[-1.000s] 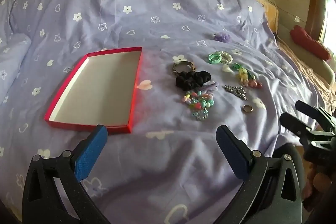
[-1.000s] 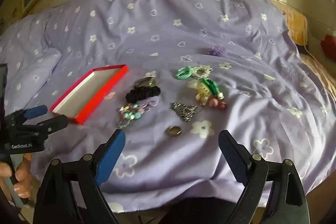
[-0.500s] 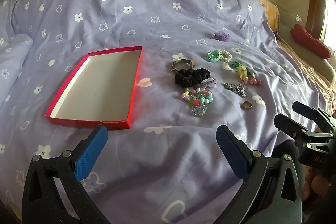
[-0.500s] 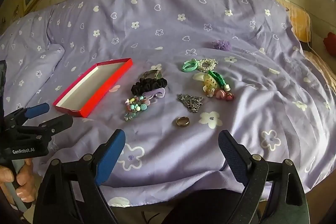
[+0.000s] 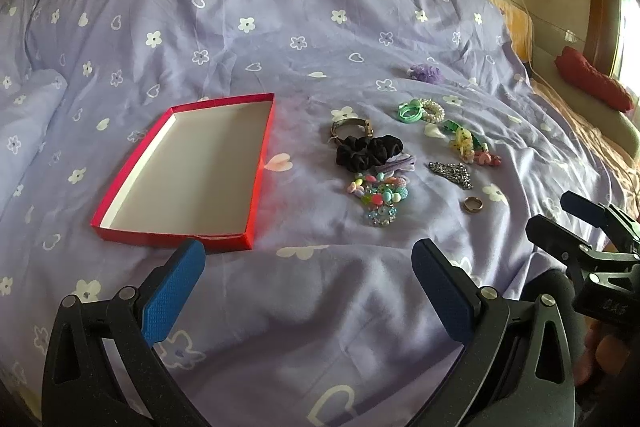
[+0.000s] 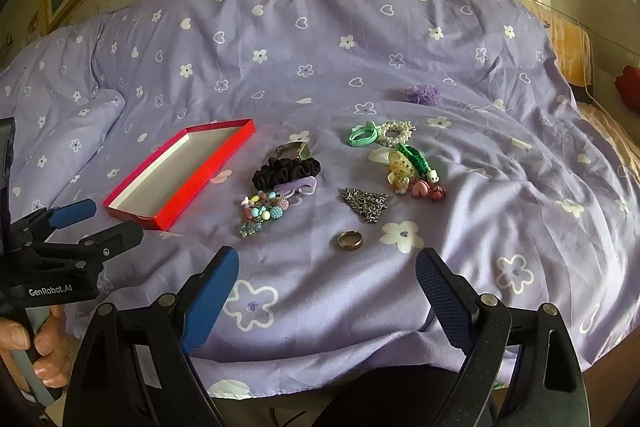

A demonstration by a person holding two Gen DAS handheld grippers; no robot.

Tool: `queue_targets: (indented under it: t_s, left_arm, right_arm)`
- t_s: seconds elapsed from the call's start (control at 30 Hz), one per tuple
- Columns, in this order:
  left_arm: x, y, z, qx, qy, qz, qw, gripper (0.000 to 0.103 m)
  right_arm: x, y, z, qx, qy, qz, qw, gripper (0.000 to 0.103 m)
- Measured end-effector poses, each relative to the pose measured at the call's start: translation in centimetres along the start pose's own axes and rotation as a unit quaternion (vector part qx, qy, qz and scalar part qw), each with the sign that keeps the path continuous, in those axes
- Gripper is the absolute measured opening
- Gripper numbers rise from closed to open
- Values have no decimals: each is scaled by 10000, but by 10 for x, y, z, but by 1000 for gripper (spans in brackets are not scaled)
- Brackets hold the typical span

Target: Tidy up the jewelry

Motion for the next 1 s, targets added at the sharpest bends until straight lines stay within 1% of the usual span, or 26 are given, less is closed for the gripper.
queue_targets:
  t_s: [1.0]
  left_arm:
    - [6, 3, -3, 37, 18, -31, 10000, 103]
  right_arm:
    - [2, -3, 0, -22, 2, -43, 10000, 92]
Point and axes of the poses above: each gripper's, at about its wrist camera, not at the fingertips, and x roughly the way its jaws point, y to its right, z to its underside, the point moved 1 cm from there along x, roughly the way its jaws point, and after that the axes turned 4 degrees about -y, right-handed, at the moved point
